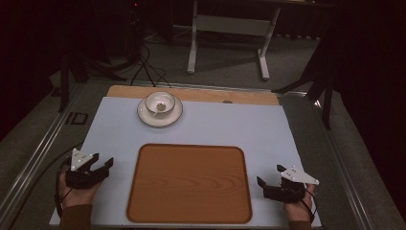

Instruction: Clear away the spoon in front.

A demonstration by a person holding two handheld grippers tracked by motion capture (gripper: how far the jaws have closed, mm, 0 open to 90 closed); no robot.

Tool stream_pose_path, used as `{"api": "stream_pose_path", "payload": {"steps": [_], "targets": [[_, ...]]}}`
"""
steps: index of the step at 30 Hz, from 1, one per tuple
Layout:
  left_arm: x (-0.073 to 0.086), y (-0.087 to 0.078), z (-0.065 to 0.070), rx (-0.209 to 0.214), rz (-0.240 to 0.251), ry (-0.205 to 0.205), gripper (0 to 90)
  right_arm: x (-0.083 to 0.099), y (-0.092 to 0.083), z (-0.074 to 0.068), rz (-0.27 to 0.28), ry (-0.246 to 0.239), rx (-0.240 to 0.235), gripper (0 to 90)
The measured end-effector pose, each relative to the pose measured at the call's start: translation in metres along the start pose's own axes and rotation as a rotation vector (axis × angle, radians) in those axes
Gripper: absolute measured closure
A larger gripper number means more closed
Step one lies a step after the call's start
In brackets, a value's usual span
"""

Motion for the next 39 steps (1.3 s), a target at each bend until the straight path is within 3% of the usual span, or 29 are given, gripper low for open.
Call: {"api": "stream_pose_path", "payload": {"steps": [11, 19, 35, 39], "targets": [[-0.002, 0.005, 0.005, 0.02, -0.009, 0.019, 41.4, 0.002, 0.001, 0.0, 0.003, -0.015, -0.007, 10.4], [-0.01, 0.005, 0.012, 0.039, -0.008, 0.055, 40.9, 0.002, -0.001, 0.001, 0.015, -0.011, -0.007, 10.4], [-0.045, 0.001, 0.021, 0.074, 0.034, 0.132, 39.9, 0.002, 0.0, 0.0, 0.021, -0.019, -0.011, 10.5], [-0.057, 0.004, 0.03, 0.09, 0.048, 0.164, 39.9, 0.002, 0.0, 0.0, 0.028, -0.019, -0.012, 10.5]]}}
Point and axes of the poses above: each handheld gripper's, and its own axes: y roughly forward along the jaws, x roughly out of its underside, z roughly to its right, the point moved 2 cm from there along y, roughly forward along the jaws, and after that the axes turned 9 degrees about -y, right-handed, at the moved point
